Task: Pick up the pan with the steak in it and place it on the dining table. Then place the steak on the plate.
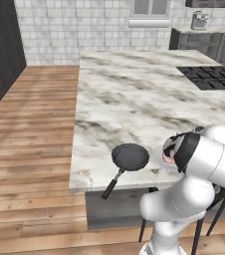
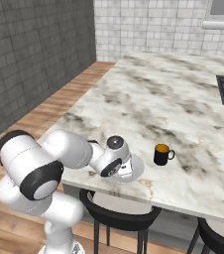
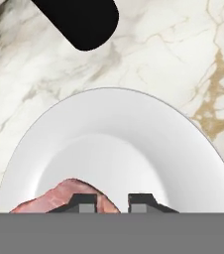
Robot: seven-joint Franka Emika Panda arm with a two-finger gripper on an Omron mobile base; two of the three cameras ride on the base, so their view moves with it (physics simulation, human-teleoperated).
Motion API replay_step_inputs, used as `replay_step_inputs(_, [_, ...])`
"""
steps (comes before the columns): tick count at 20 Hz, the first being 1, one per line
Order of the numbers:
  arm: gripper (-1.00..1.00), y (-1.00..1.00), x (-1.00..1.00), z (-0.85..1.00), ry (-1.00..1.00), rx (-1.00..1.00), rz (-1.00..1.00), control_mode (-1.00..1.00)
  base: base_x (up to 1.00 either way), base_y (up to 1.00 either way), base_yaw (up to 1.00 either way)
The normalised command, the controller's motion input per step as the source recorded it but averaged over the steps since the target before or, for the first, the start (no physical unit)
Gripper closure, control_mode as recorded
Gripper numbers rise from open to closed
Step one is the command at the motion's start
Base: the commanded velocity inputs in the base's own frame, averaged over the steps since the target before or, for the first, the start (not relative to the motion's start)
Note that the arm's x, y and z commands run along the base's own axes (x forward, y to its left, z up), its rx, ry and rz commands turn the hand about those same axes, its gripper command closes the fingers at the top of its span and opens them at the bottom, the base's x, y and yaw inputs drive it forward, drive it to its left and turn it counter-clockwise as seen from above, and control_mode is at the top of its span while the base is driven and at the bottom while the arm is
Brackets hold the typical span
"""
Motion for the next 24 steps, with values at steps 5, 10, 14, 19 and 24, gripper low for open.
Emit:
replay_step_inputs(5, [-1.0, 0.0, 0.04, 0.59, 0.01, 0.06, -0.03, -1.0, 0.0, 0.0, 0.0])
replay_step_inputs(10, [-1.0, 0.0, -0.1, 0.92, 0.0, 0.08, 0.0, -1.0, 0.0, 0.0, 0.0])
replay_step_inputs(14, [-1.0, 0.02, -0.39, 0.81, 0.0, 0.02, 0.05, -1.0, 0.0, 0.0, 0.0])
replay_step_inputs(19, [-1.0, 0.13, -0.74, 0.44, -0.02, -0.02, 0.16, -1.0, 0.0, 0.0, 0.0])
replay_step_inputs(24, [-1.0, 0.09, -0.65, 0.22, -0.17, -0.04, 0.15, -1.0, 0.0, 0.0, 0.0])
